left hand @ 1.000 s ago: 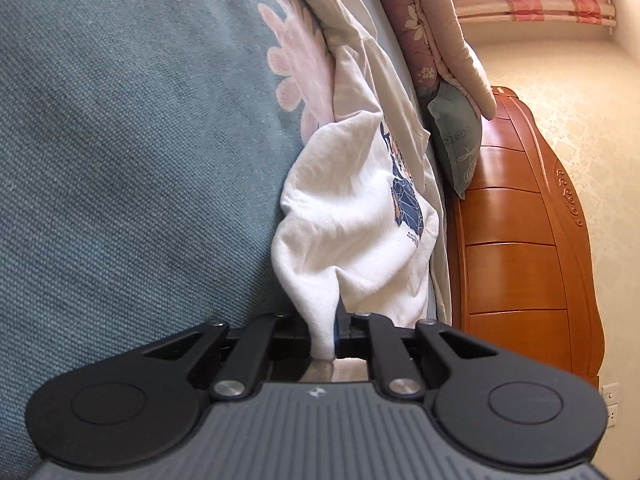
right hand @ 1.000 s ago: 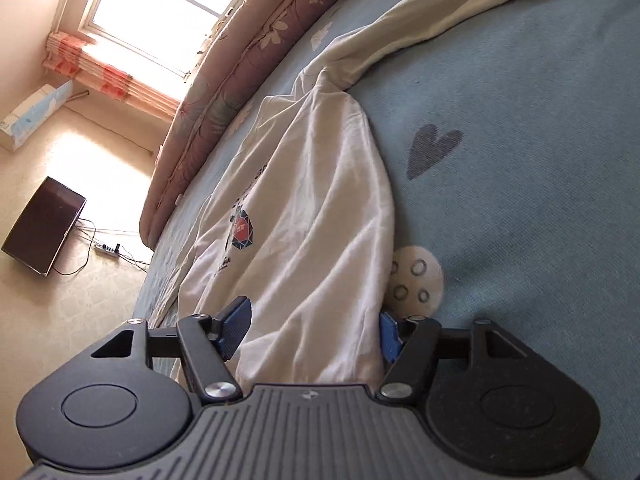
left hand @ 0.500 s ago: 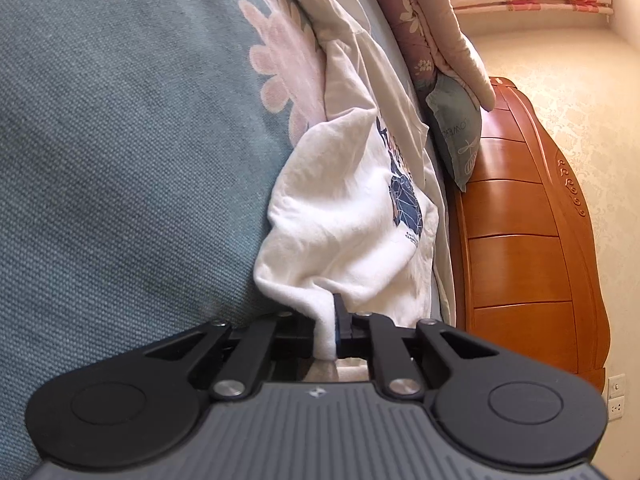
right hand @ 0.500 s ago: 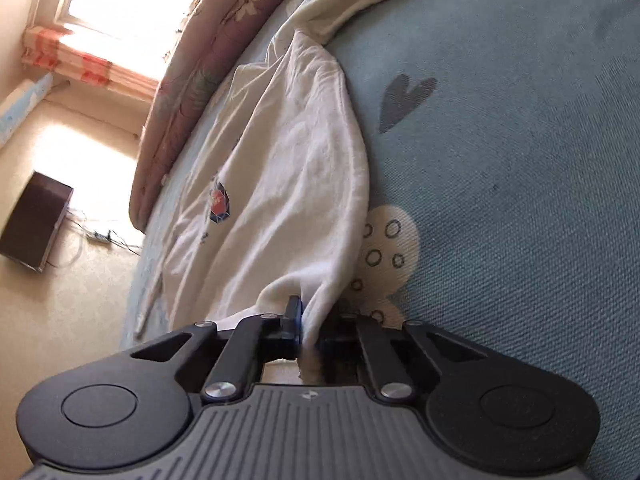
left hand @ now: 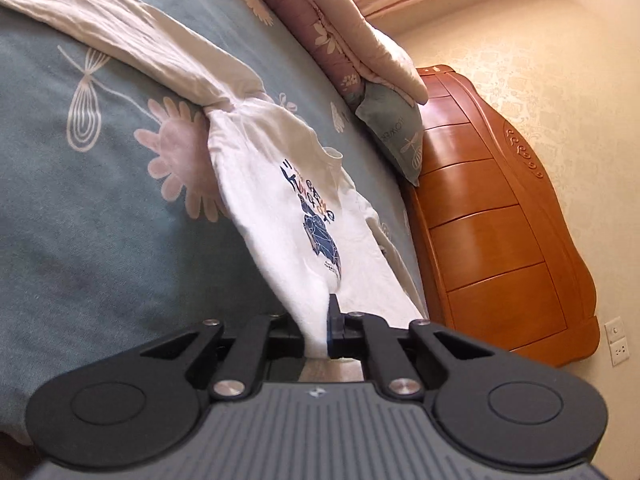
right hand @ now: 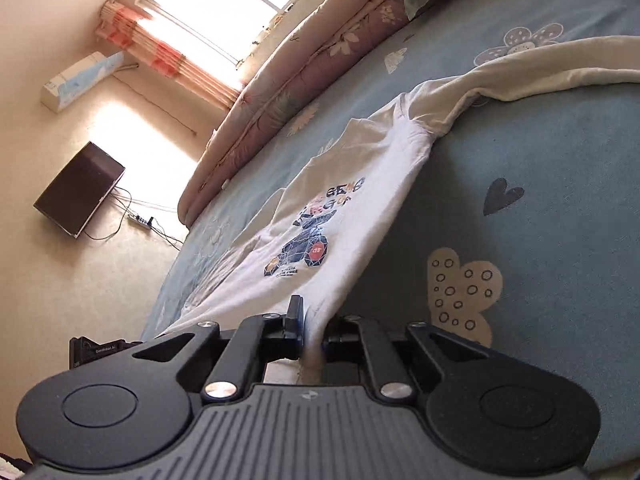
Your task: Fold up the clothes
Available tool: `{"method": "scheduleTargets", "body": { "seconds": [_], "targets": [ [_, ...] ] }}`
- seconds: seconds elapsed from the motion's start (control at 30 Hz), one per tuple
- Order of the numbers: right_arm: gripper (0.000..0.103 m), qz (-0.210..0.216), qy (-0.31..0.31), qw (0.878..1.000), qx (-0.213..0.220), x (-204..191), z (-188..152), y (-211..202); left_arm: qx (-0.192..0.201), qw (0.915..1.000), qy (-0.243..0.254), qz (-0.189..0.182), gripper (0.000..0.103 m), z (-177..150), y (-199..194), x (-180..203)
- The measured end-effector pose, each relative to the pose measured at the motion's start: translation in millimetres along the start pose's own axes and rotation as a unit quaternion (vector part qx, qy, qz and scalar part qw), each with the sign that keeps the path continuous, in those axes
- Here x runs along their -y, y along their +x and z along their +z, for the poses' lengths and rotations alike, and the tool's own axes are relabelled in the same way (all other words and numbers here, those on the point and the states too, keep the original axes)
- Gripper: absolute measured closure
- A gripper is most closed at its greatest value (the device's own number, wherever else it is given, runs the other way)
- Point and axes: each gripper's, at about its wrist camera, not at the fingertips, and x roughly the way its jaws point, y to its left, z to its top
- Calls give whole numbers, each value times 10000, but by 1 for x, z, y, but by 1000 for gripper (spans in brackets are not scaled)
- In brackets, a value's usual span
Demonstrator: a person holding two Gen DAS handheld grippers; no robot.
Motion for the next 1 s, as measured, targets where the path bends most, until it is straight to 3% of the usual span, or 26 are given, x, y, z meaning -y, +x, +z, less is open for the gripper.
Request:
{"method": "scheduleTargets", "body": {
  "seconds": [0.13, 0.27, 0.37, 0.47, 0.53, 0.63, 0.77, 0.9, 0.93, 1.0],
  "targets": [
    [90, -266, 291, 9988, -275, 19, -31, -3, -333, 9974, -401, 503, 96, -24, 12, -32],
    [83, -1159, 537, 9894, -687, 44, -63, 5, -754, 9889, -454, 1196, 94, -38, 12, -43],
    [81, -1354, 438, 9888, -442, 42, -62, -14, -532, 9876, -89, 1477, 90, -32, -17, -32],
    [68, -1468, 146, 9890, -106, 31, -46, -26, -277, 9827, 520, 1758, 78, -9, -35, -11],
    [52, -1542, -50, 9880, 118, 23, -36, -33, -198, 9773, 925, 1897, 75, 6, -28, 5],
    [36, -1617, -596, 9850, 124, 1, -20, -5, -333, 9694, 1592, 1840, 71, 16, 10, 27],
    [32, -1600, -1296, 9785, -91, -21, -17, 55, -652, 9507, 2420, 1824, 64, 10, 71, 44],
    [32, -2125, -1901, 9576, -421, -20, -33, 97, -1018, 9141, 3185, 2294, 64, -14, 108, 38],
    [32, -2180, -1989, 9544, -457, -16, -38, 96, -967, 9107, 3302, 2287, 63, -19, 104, 33],
    [32, -2229, -2090, 9510, -473, -7, -48, 85, -957, 9131, 3271, 2239, 58, -23, 86, 26]
  ]
}}
